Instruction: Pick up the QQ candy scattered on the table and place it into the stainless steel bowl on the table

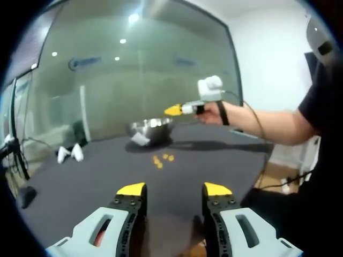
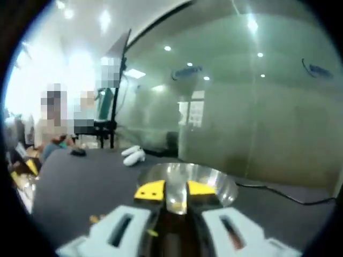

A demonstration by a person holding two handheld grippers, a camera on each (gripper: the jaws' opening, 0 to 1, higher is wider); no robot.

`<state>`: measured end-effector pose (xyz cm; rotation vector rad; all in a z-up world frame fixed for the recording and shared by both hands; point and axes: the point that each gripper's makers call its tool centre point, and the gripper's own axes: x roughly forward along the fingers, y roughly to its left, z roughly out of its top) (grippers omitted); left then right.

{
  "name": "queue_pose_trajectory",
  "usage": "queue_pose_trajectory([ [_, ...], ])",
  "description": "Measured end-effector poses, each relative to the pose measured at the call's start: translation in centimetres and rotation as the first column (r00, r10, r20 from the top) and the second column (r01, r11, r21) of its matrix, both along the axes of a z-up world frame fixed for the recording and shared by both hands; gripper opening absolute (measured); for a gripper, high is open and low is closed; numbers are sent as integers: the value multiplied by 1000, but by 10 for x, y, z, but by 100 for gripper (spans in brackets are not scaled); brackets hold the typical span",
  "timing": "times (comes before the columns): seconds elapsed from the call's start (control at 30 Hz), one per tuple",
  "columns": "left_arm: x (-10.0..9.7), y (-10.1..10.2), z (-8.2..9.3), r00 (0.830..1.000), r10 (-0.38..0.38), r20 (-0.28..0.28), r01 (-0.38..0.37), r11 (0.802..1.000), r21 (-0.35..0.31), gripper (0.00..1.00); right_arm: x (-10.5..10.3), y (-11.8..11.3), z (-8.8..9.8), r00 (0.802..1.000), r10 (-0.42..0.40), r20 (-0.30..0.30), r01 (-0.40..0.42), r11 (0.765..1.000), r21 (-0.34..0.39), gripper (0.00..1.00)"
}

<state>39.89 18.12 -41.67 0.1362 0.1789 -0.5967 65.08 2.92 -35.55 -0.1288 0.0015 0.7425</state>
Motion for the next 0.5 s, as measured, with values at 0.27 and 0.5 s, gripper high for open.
queue_pose_trajectory([
  [0.27, 3, -2, 2, 1000, -6, 7, 6, 1000, 5, 43, -41, -20, -2, 1000, 30, -6, -29, 998, 49, 15],
  [0.5, 5, 4, -2, 1000, 4, 4, -4, 1000, 10, 43, -70, -36, -36, 997, 71, -27, -70, 997, 8, 15],
])
